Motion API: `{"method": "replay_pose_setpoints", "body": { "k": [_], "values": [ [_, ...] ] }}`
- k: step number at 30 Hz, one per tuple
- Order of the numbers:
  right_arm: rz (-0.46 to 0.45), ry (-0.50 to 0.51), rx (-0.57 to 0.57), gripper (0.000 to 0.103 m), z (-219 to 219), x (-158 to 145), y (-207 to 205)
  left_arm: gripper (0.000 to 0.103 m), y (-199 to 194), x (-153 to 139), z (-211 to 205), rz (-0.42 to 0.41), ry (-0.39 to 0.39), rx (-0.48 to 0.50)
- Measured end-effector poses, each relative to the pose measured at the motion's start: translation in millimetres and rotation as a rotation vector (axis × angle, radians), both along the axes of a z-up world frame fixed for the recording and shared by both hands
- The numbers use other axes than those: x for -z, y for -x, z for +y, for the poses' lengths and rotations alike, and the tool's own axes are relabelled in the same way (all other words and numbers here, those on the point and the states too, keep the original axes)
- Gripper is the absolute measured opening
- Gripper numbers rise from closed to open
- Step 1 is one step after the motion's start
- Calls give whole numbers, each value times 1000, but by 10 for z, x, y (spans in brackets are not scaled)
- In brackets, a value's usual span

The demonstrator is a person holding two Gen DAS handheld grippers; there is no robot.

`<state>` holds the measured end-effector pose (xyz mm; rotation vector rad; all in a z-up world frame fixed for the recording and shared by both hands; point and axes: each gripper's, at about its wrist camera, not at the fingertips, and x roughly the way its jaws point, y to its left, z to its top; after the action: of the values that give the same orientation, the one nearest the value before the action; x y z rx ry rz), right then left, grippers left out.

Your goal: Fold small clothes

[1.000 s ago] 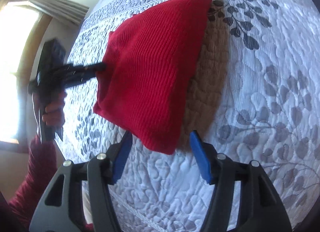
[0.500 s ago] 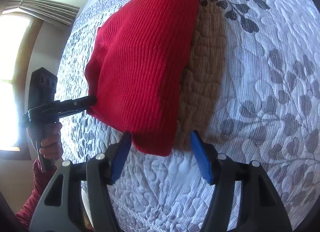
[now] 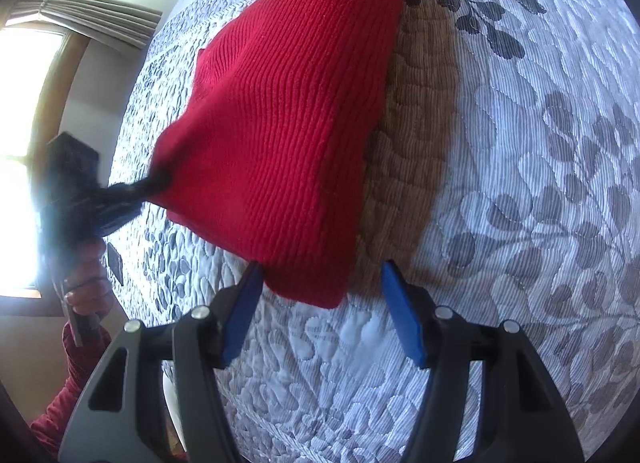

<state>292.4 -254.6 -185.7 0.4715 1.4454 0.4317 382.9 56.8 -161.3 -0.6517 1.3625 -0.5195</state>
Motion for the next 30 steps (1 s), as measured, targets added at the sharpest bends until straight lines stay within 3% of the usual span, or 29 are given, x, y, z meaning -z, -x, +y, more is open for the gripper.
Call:
{"method": "replay_pose_setpoints", "body": {
  "k": [2, 4, 9, 12, 15, 18, 20, 26, 30],
  "values": [
    [-9, -6, -11, 62, 24, -25, 17, 5, 46, -213, 187, -69, 11, -30],
    [-14, -8, -21, 63, 48, -38, 27, 5, 36, -250, 308, -75, -6, -29],
    [13, -82, 31, 67, 45, 30, -17, 6, -30, 279, 253, 48, -112, 32],
    [51, -107, 37, 71, 64, 118, -61, 6, -52, 542, 260, 96, -76, 13],
    [75, -108, 32, 71, 97, 215, -121, 7, -44, 535, 309, 88, -63, 9],
    [86, -108, 1, 56, 197, 269, -193, 7, -28, 495, 407, 81, -76, 23],
    [88, -104, -20, 17, 259, 291, -212, 7, 15, 438, 389, 81, -80, 28],
    [27, -16, -58, 13, 205, 70, -108, 7, 131, 316, 273, 47, -160, 101],
    [87, 74, -62, 14, 227, 321, -119, 7, 149, 412, 130, 36, -240, 137]
  ]
}}
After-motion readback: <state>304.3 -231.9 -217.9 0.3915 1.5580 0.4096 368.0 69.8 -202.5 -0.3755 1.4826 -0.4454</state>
